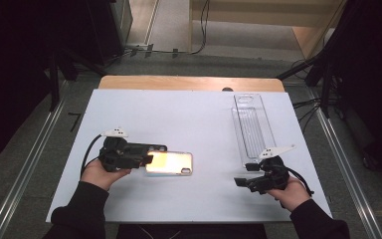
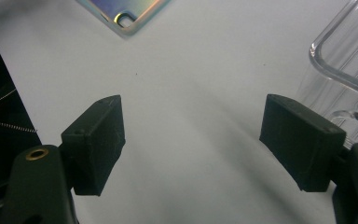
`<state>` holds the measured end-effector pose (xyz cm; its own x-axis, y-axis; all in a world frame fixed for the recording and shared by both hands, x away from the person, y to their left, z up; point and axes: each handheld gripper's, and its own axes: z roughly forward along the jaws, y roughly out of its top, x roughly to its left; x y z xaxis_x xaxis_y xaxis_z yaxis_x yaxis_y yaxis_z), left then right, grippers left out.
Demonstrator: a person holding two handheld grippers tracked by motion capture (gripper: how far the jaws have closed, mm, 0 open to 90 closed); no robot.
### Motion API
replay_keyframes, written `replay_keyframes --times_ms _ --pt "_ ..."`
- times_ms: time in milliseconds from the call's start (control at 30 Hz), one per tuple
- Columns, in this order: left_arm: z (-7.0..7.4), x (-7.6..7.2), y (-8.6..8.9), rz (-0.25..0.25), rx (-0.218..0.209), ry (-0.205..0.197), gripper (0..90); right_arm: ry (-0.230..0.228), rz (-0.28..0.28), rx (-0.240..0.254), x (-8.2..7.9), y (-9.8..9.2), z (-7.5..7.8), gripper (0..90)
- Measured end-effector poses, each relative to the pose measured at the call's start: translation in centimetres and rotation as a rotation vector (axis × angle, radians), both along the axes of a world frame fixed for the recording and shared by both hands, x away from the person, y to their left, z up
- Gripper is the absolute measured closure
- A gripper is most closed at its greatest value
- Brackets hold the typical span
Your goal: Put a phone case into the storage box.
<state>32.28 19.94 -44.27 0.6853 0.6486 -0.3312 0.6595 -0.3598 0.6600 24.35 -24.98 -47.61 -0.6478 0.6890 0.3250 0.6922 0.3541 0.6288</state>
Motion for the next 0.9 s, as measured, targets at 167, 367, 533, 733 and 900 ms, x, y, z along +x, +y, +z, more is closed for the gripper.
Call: replay_keyframes --times_ms 167,367,533,733,900 --pt "-0.2 1.0 -0.3 0.021 0.018 0.011 48.8 0.001 0.004 0.002 0.0 0.1 0.0 20.3" --pt "-0.4 2.0 -0.7 0.041 0.025 0.043 65.5 -0.007 0.009 0.003 -0.1 0.0 0.1 20.3" --pt "-0.7 2.9 -1.4 -0.027 0.028 0.047 90.0 -0.009 0.004 0.007 -0.3 -0.1 0.2 20.3" --pt "-1.7 4.6 -2.1 -0.038 0.072 0.044 90.0 -0.007 0.000 0.001 -0.3 -0.2 0.2 20.3" --pt "-2.4 5.1 -2.1 -0.025 0.113 0.037 90.0 -0.006 -0.004 -0.003 -0.3 -0.2 0.2 20.3"
